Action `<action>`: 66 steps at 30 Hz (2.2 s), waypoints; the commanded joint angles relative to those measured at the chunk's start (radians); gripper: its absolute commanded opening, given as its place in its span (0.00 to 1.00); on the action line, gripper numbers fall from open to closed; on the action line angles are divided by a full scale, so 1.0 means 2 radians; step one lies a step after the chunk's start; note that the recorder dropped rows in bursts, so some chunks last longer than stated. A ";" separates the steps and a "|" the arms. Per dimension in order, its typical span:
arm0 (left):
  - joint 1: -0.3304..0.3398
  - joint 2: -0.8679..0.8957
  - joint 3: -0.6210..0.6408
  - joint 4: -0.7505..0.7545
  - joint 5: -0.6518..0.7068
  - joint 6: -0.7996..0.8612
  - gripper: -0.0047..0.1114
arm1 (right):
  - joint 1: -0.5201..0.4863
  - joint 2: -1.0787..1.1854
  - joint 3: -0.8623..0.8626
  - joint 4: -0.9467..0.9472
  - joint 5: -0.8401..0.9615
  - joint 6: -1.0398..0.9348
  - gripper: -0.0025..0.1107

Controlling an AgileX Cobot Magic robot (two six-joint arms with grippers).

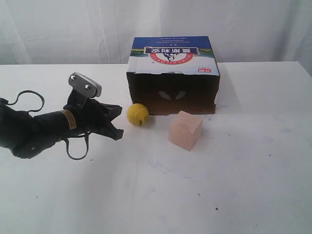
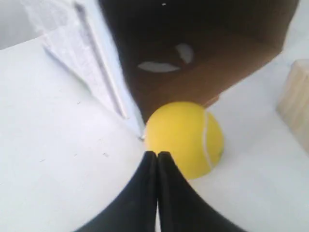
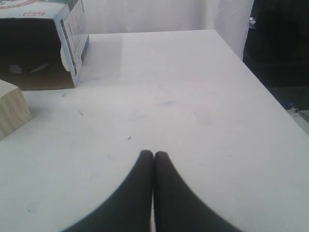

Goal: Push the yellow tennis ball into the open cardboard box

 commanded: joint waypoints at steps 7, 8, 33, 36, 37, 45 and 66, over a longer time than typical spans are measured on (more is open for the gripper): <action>0.001 0.025 0.000 0.065 0.001 -0.019 0.04 | -0.004 -0.003 0.001 0.000 -0.003 0.004 0.02; 0.001 0.030 0.000 0.065 -0.006 -0.016 0.04 | -0.004 -0.003 0.001 0.000 -0.003 0.004 0.02; -0.003 0.101 -0.131 0.131 -0.012 -0.085 0.04 | -0.004 -0.003 0.001 0.000 -0.003 0.004 0.02; -0.003 0.118 -0.145 0.136 -0.013 -0.086 0.04 | -0.004 -0.003 0.001 0.000 -0.003 0.004 0.02; -0.003 0.122 -0.149 0.136 -0.013 -0.086 0.04 | -0.004 -0.003 0.001 0.000 -0.003 0.004 0.02; -0.003 0.146 -0.184 0.136 -0.012 -0.088 0.04 | -0.004 -0.003 0.001 0.000 -0.003 0.004 0.02; -0.003 0.135 -0.224 0.175 -0.085 -0.114 0.04 | -0.004 -0.003 0.001 0.000 -0.003 0.004 0.02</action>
